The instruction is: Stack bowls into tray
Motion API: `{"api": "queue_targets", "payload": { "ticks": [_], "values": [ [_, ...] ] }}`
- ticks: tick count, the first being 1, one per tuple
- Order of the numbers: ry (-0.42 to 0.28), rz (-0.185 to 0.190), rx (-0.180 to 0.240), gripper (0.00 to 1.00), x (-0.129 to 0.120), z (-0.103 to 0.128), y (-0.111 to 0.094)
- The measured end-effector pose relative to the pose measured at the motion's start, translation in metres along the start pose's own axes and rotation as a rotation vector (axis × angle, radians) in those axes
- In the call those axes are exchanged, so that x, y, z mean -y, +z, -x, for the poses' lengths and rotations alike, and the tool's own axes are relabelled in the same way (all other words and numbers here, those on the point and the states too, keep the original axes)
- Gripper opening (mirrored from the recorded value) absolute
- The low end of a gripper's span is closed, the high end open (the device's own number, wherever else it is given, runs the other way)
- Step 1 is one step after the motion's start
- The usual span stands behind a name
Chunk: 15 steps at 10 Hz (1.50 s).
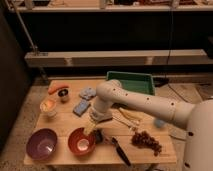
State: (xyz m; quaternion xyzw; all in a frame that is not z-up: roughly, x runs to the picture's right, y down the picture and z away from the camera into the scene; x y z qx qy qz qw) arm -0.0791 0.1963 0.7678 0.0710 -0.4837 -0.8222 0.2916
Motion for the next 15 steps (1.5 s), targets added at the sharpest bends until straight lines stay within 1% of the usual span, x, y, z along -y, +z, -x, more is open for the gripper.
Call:
{"api": "queue_targets", "payload": {
  "ticks": [4, 5, 12, 13, 15],
  "values": [
    [-0.016, -0.005, 0.022, 0.62, 0.003, 0.001, 0.018],
    [-0.018, -0.009, 0.025, 0.61, 0.003, 0.0, 0.023],
    [-0.017, -0.011, 0.026, 0.6, 0.002, 0.001, 0.024],
    [-0.017, -0.011, 0.026, 0.62, 0.002, 0.001, 0.024],
    [-0.017, -0.012, 0.026, 0.79, 0.002, 0.001, 0.024]
  ]
}}
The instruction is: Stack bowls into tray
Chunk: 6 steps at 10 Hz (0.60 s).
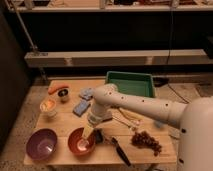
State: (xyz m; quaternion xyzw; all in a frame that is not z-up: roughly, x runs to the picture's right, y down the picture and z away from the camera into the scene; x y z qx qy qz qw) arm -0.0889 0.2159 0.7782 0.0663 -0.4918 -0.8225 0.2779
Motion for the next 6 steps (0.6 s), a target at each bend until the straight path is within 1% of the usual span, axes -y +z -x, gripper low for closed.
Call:
{"api": "queue_targets", "payload": {
  "ticks": [1, 2, 3, 6],
  "values": [
    [0.0, 0.0, 0.0, 0.8, 0.0, -0.0001, -0.0002],
    [0.0, 0.0, 0.0, 0.79, -0.0001, 0.0001, -0.0002],
    [0.001, 0.0, 0.0, 0.72, -0.0003, 0.0003, -0.0003],
    [0.001, 0.0, -0.001, 0.41, -0.0003, 0.0003, -0.0003]
  ]
}}
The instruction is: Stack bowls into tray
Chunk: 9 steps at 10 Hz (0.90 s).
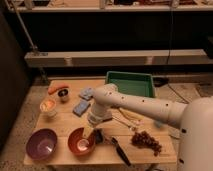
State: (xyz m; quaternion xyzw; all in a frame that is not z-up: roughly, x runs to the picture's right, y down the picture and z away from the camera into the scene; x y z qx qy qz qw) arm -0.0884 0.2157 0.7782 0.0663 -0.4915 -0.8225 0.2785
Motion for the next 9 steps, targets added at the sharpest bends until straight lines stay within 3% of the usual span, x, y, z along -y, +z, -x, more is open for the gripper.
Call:
{"api": "queue_targets", "payload": {
  "ticks": [4, 6, 9],
  "values": [
    [0.0, 0.0, 0.0, 0.04, 0.0, 0.0, 0.0],
    [-0.001, 0.001, 0.001, 0.0, 0.0, 0.001, 0.0],
    [-0.012, -0.006, -0.034, 0.0, 0.013, -0.01, -0.013]
  ]
}}
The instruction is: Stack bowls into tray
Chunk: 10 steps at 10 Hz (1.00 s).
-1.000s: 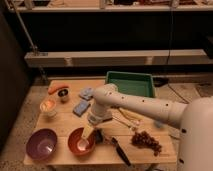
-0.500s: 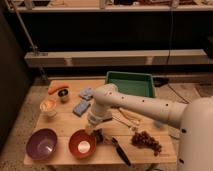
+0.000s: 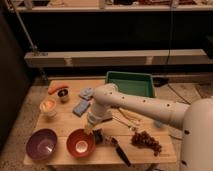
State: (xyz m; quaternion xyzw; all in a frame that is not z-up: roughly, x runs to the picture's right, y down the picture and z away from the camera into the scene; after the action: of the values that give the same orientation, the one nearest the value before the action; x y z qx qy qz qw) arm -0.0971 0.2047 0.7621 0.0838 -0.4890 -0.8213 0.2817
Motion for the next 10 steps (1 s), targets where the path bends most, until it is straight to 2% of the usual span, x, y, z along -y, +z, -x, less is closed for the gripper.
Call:
{"api": "queue_targets", "payload": {
  "ticks": [3, 5, 8, 10],
  "values": [
    [-0.014, 0.008, -0.005, 0.0, 0.034, -0.036, -0.04],
    [-0.018, 0.021, 0.014, 0.0, 0.057, -0.084, -0.058],
    [-0.021, 0.012, 0.044, 0.0, 0.069, -0.142, -0.046],
    [-0.025, 0.006, 0.074, 0.0, 0.073, -0.165, -0.031]
  ]
}}
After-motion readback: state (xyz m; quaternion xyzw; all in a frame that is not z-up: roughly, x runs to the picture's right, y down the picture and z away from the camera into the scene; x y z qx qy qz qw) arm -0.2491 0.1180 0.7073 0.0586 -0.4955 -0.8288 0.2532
